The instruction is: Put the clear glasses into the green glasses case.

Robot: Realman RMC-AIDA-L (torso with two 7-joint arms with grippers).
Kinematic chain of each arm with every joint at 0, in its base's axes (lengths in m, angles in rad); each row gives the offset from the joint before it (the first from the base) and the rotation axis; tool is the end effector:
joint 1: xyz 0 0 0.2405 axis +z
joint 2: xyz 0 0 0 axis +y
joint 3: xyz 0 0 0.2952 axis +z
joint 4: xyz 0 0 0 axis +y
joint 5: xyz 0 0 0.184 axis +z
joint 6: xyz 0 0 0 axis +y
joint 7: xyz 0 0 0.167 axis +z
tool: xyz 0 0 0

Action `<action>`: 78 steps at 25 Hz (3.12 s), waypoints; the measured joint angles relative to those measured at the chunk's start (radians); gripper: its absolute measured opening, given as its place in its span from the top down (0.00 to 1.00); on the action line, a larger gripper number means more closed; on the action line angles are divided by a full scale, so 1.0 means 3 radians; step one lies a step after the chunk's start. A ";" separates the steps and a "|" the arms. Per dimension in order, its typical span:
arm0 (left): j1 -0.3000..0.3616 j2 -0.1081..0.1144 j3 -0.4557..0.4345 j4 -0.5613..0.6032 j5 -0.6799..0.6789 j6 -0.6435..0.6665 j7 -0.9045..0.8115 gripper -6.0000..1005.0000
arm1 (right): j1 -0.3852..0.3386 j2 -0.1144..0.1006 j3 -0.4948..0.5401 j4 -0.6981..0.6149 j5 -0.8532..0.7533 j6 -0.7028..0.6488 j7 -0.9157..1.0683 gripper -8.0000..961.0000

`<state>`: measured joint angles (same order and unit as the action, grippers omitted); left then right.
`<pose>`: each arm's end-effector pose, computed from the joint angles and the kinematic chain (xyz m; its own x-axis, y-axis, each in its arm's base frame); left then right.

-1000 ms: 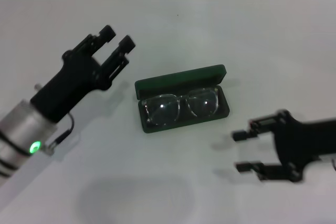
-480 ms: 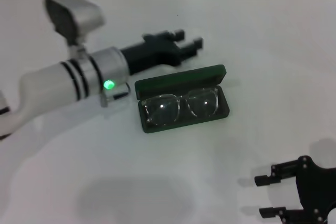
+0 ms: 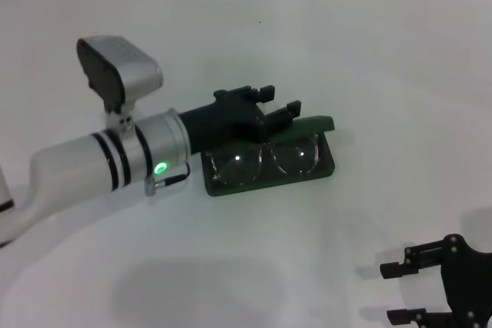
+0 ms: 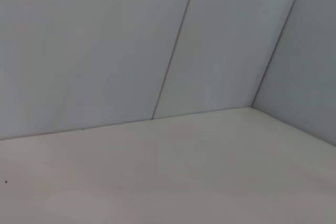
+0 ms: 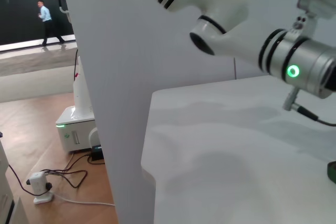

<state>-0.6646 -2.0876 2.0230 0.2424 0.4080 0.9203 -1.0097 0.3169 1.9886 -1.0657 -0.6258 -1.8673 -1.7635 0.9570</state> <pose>-0.2318 0.3658 -0.1399 0.7037 0.3937 0.5915 0.6112 -0.7599 -0.2214 0.3069 0.2267 -0.0438 0.9054 -0.0736 -0.4181 -0.0768 -0.9970 0.0093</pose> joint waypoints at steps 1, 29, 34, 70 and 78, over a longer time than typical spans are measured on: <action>0.0043 0.0000 0.0003 0.0030 0.0005 0.0006 0.0045 0.43 | 0.0001 -0.0003 0.0000 -0.0006 0.0000 -0.0005 0.0018 0.46; 0.0244 0.0001 -0.0114 0.0125 0.0171 0.0355 0.0338 0.44 | 0.0057 0.0030 -0.0020 -0.0113 0.0002 -0.0120 0.0193 0.44; 0.0277 -0.0001 -0.0113 0.0134 0.0323 0.0365 0.0335 0.44 | 0.0058 0.0029 -0.0018 -0.0113 0.0002 -0.0108 0.0195 0.44; 0.0678 0.0398 -0.0330 -0.0001 0.0054 0.2529 0.1003 0.45 | 0.0182 0.0070 0.0496 0.0117 0.1326 -0.0070 -0.0039 0.41; 0.0811 0.0314 -0.0309 -0.0346 0.0105 0.2606 0.1299 0.33 | 0.0325 0.0100 0.0232 0.0313 0.1182 0.0173 -0.0022 0.40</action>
<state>-0.4213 -1.9935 1.9305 0.1387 0.4396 1.7020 -0.6201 0.4144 2.0187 -0.9961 -0.5317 -1.5126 -1.7117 0.9503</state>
